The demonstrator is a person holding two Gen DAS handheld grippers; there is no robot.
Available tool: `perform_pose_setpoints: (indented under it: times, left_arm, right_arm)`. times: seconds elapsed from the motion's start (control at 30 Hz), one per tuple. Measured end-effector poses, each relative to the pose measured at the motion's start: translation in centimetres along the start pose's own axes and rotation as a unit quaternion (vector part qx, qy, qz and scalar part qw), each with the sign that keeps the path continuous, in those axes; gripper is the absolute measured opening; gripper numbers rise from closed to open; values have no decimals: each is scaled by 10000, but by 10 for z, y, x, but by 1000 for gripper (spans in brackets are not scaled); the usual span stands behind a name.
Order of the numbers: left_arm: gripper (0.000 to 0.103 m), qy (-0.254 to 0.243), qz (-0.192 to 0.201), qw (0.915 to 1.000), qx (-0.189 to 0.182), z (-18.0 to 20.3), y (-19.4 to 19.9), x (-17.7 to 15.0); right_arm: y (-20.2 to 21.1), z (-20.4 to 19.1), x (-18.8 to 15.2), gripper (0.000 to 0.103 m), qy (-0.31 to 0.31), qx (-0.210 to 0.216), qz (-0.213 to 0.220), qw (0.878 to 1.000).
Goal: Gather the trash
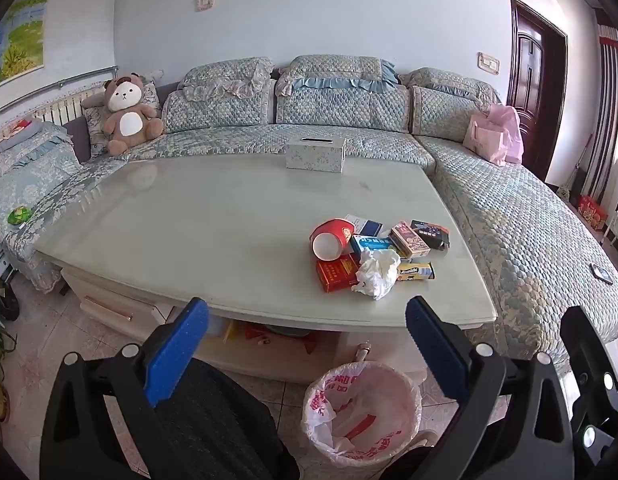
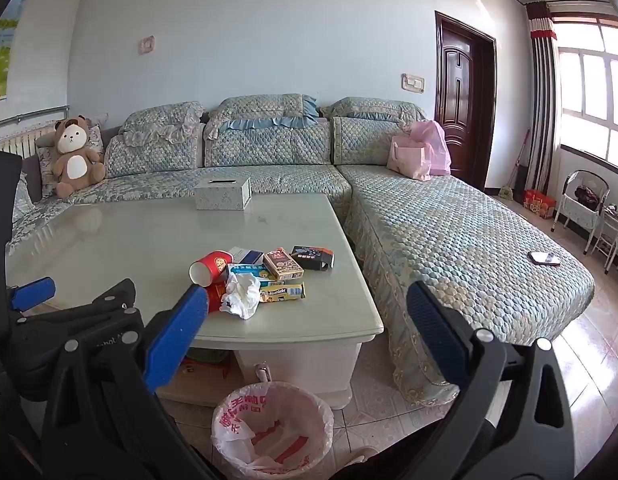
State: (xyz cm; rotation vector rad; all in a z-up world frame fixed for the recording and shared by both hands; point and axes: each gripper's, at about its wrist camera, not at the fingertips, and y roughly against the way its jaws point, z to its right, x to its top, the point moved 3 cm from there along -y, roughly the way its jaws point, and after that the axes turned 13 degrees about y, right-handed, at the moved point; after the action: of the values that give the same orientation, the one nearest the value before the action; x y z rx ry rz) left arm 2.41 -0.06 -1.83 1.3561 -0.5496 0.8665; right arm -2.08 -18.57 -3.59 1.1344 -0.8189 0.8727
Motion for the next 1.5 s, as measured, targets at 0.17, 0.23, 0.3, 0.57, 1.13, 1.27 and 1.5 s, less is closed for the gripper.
perform_pose_setpoints:
  times: [0.17, 0.23, 0.3, 0.57, 1.13, 1.27, 1.5]
  left_arm:
    - [97, 132, -16, 9999, -56, -2, 1, 1]
    - [97, 140, 3, 9999, -28, -2, 2, 1]
    - [97, 29, 4, 10000, -56, -1, 4, 1]
    - [97, -31, 39, 10000, -35, 5, 4, 2]
    - [97, -8, -11, 10000, -48, 0, 7, 4]
    - [97, -15, 26, 10000, -38, 1, 8, 4]
    - [97, -13, 71, 10000, -7, 0, 11, 3]
  right_arm:
    - [0, -2, 1, 97, 24, -13, -3, 10000]
    - [2, 0, 1, 97, 46, -41, 2, 10000]
    - [2, 1, 3, 97, 51, -33, -5, 10000]
    - [3, -2, 4, 97, 71, -43, 29, 10000]
    - [4, -3, 4, 97, 99, -36, 75, 9999]
    - [4, -3, 4, 97, 106, -45, 86, 9999]
    - [5, -2, 5, 97, 112, -49, 97, 9999]
